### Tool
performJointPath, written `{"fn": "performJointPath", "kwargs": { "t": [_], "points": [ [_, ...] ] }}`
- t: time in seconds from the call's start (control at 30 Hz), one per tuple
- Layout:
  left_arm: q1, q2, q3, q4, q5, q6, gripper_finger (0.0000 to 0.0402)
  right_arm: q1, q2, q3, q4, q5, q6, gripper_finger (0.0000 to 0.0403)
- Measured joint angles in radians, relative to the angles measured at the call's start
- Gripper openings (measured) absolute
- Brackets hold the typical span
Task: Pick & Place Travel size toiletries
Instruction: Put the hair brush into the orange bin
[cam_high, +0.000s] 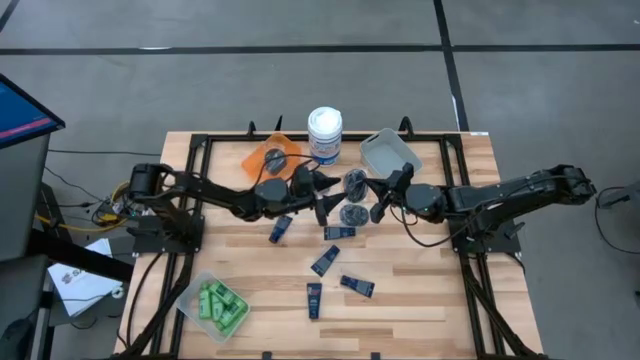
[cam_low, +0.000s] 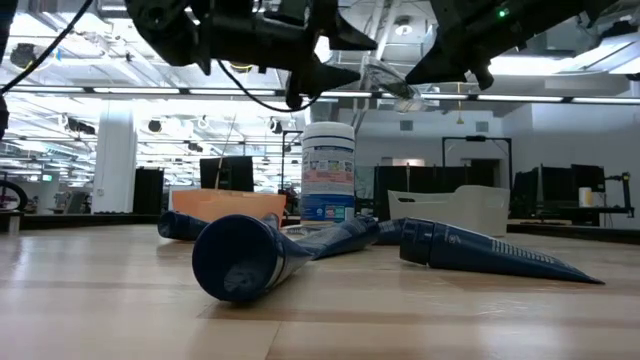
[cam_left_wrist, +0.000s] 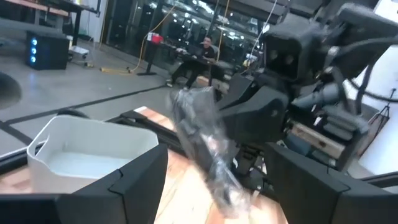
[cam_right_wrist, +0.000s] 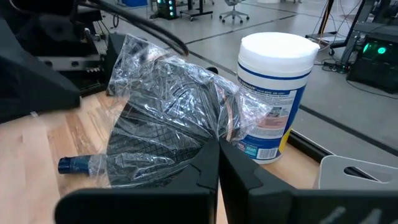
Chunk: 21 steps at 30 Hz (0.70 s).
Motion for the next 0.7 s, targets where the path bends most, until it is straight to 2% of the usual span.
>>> {"fn": "performJointPath", "kwargs": {
  "t": [0.3, 0.4, 0.53, 0.7],
  "points": [
    [0.035, 0.063, 0.038, -0.006, 0.034, -0.043, 0.0263, 0.0, 0.0, 0.0, 0.001, 0.0, -0.015, 0.0],
    [0.043, 0.063, 0.04, 0.0, 0.046, -0.053, 0.0248, 0.001, 0.0, 0.0, 0.001, 0.0, -0.016, 0.0],
    [0.045, 0.063, 0.04, -0.002, 0.047, -0.068, 0.0194, 0.0, 0.0, 0.0, 0.002, 0.0, -0.025, 0.0],
    [0.044, 0.063, 0.04, -0.002, 0.047, -0.071, 0.0099, 0.0, 0.0, 0.0, 0.002, 0.0, -0.025, 0.0]
  ]
}}
